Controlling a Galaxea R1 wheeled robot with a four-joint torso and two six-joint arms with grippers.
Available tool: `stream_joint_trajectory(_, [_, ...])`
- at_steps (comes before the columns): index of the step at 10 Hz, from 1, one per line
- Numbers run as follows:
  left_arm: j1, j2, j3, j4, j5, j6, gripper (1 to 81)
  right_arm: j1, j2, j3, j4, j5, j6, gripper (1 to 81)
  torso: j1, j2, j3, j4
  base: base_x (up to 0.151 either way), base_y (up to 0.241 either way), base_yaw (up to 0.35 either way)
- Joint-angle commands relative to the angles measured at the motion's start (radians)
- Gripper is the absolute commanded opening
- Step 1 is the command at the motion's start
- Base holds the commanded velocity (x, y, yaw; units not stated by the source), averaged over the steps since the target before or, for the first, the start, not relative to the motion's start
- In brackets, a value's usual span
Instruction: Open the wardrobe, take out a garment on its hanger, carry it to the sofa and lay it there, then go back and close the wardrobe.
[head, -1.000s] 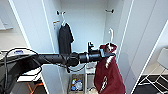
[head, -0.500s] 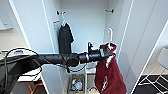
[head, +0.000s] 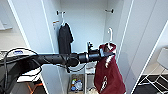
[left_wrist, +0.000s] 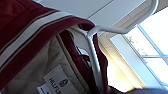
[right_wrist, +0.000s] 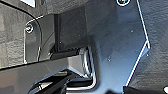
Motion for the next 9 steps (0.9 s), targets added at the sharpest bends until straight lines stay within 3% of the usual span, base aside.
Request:
stream_joint_trajectory(1, [-0.181,0.001,0.018,0.029,-0.092,0.019,1.0,0.034,0.000,0.002,0.007,-0.051,0.000,81.1,0.000,0.000,0.000,0.000,0.000,0.000,-0.176])
stream_joint_trajectory(9, [-0.184,0.012,0.021,0.035,-0.091,0.016,1.0,0.031,-0.003,0.002,0.008,-0.041,0.000,81.1,0.001,0.000,0.000,0.000,0.000,0.000,-0.183])
